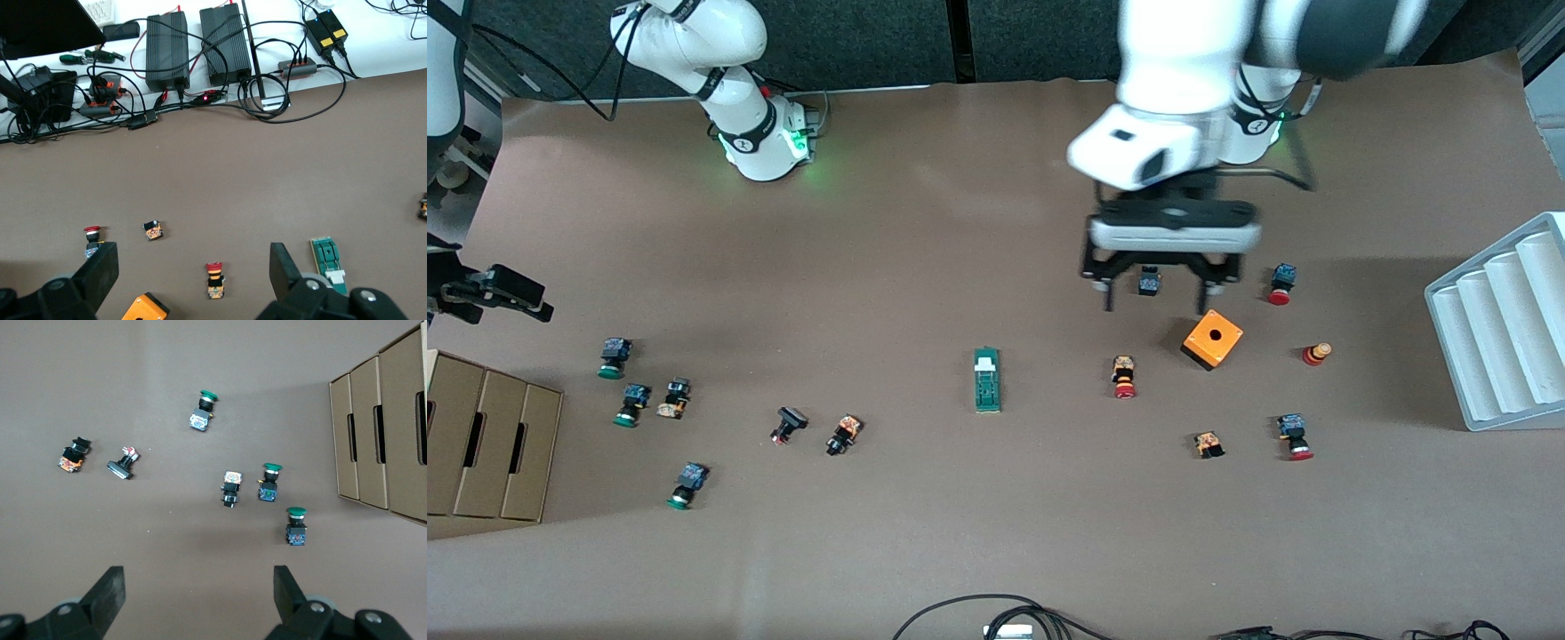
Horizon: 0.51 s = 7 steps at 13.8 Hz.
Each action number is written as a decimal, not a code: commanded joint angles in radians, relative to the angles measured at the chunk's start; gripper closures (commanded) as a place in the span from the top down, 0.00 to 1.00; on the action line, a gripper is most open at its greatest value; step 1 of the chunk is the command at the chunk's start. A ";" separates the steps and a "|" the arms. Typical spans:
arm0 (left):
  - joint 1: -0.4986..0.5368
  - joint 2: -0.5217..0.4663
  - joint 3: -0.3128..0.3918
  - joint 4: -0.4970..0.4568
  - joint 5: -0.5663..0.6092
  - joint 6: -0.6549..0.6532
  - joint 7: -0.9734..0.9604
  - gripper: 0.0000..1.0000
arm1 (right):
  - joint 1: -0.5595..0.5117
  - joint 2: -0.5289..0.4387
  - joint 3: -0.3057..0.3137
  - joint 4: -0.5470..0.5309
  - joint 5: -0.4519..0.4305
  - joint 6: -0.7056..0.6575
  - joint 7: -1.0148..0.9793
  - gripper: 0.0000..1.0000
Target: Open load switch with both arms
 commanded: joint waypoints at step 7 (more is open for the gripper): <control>0.133 -0.064 0.240 -0.032 -0.308 -0.074 0.197 1.00 | 0.002 0.000 -0.002 0.020 -0.018 -0.025 -0.006 0.99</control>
